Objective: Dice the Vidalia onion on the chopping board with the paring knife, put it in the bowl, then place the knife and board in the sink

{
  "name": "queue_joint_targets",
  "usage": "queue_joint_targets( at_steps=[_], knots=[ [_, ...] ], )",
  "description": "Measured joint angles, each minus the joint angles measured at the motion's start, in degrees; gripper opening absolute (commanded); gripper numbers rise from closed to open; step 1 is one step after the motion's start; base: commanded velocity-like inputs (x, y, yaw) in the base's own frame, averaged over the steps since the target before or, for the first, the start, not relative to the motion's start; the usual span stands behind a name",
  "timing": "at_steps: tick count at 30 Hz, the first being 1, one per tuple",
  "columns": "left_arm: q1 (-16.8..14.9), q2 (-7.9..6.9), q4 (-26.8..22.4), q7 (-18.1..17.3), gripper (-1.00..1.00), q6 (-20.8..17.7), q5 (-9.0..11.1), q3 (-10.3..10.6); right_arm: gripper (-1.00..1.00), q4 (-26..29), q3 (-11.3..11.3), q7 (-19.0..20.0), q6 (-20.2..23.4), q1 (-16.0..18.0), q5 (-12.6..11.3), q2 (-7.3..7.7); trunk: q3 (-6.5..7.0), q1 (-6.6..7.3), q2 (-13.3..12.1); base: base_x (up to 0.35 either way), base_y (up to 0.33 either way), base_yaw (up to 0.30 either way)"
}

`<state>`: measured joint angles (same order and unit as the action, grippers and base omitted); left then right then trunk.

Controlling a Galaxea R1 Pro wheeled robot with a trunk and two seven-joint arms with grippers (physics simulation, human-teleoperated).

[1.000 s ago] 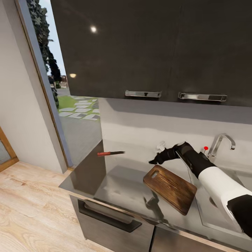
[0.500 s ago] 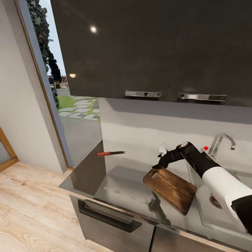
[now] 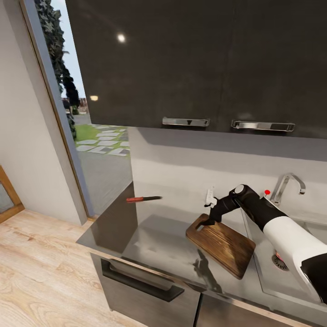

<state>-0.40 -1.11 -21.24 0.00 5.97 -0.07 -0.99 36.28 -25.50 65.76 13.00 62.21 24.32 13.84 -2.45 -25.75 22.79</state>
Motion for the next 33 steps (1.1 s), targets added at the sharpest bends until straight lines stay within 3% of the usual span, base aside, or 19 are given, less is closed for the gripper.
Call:
queue_joint_targets(
  at_steps=[13,23,33],
  knots=[
    [0.0,-0.73,0.21,0.0,1.0,-0.08,-0.01,0.09,1.0,-0.01,0.11,0.63,-2.3,-0.03,0.35,-0.06,0.0,0.0,0.0,0.002,0.0,0.0],
    [0.0,-0.74,0.46,0.0,1.0,-0.09,0.0,0.07,1.0,-0.17,0.12,0.68,-2.26,-0.04,0.28,-0.03,0.0,0.01,0.0,0.199,0.047,0.0],
    [0.0,-0.74,0.56,0.01,1.0,-0.09,-0.01,0.1,1.0,-2.52,0.06,0.72,-2.34,-0.04,0.33,0.05,-0.54,0.0,-0.01,0.02,0.003,0.0]
  ],
)
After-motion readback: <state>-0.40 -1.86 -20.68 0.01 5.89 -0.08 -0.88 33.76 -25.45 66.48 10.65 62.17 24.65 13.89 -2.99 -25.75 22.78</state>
